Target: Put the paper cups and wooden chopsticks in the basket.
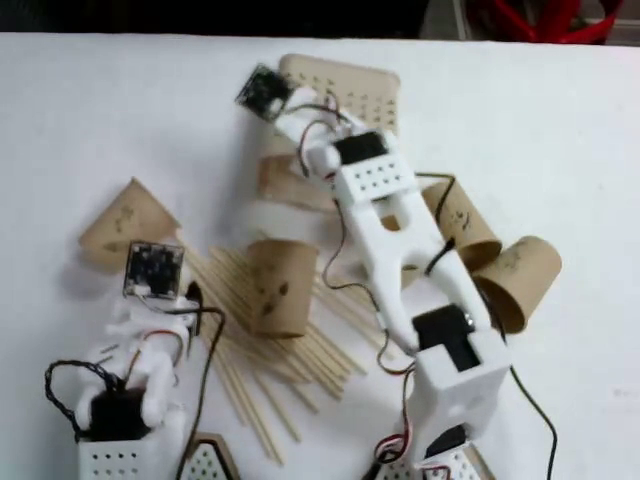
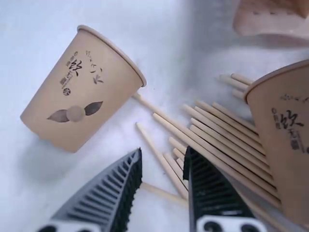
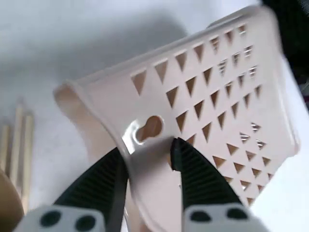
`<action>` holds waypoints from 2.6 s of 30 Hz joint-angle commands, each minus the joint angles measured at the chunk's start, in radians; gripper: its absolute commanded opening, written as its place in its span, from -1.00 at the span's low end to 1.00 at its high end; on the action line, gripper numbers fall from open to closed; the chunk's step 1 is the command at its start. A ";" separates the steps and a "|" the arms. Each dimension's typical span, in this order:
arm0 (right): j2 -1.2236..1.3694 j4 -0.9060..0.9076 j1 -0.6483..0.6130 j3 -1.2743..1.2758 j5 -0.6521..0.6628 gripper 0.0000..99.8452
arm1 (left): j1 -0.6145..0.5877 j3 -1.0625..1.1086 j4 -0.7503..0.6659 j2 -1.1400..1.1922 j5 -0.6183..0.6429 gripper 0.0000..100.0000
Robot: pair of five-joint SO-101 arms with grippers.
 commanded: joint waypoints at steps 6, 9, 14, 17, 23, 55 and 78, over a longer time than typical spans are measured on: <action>-0.166 0.004 0.051 -0.049 0.002 -0.96 | -0.008 -0.006 -0.021 0.008 -0.011 -0.68; -0.205 0.001 0.064 -0.054 0.003 -0.96 | -0.008 -0.006 -0.021 0.008 -0.011 -0.68; -0.265 0.007 0.070 -0.106 0.003 -0.96 | -0.008 -0.006 -0.021 0.008 -0.011 -0.68; -0.288 0.007 0.067 -0.138 0.005 -0.96 | -0.008 -0.006 -0.021 0.008 -0.011 -0.68; -0.297 0.008 0.064 -0.198 0.006 -0.96 | -0.008 -0.006 -0.021 0.008 -0.011 -0.68; 0.065 0.010 0.122 -0.489 -0.135 -0.52 | -0.007 0.011 -0.043 0.008 -0.011 -0.68; 0.266 0.249 -0.010 -0.758 -0.130 -0.52 | -0.007 0.011 -0.044 0.008 -0.011 -0.68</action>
